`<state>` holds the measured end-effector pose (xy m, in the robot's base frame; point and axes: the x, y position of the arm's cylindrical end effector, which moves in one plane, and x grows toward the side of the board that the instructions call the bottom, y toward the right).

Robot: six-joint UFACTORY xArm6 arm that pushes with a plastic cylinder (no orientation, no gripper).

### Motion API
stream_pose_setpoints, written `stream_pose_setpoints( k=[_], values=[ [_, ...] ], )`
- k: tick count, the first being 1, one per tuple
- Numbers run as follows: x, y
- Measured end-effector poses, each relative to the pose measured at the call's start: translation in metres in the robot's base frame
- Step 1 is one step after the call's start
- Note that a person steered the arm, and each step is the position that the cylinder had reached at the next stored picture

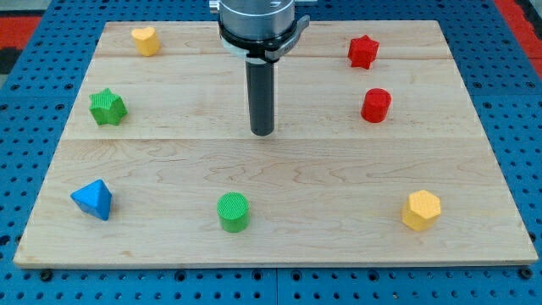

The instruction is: Slide blue cube towards left of the board

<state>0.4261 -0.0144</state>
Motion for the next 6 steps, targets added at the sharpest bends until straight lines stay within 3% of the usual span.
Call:
stream_pose_setpoints(
  k=[1,3,4,5,6],
  values=[
    [-0.024,0.01],
    [-0.137,0.068],
    [-0.188,0.068],
    [-0.208,0.057],
    [-0.225,-0.026]
  ],
)
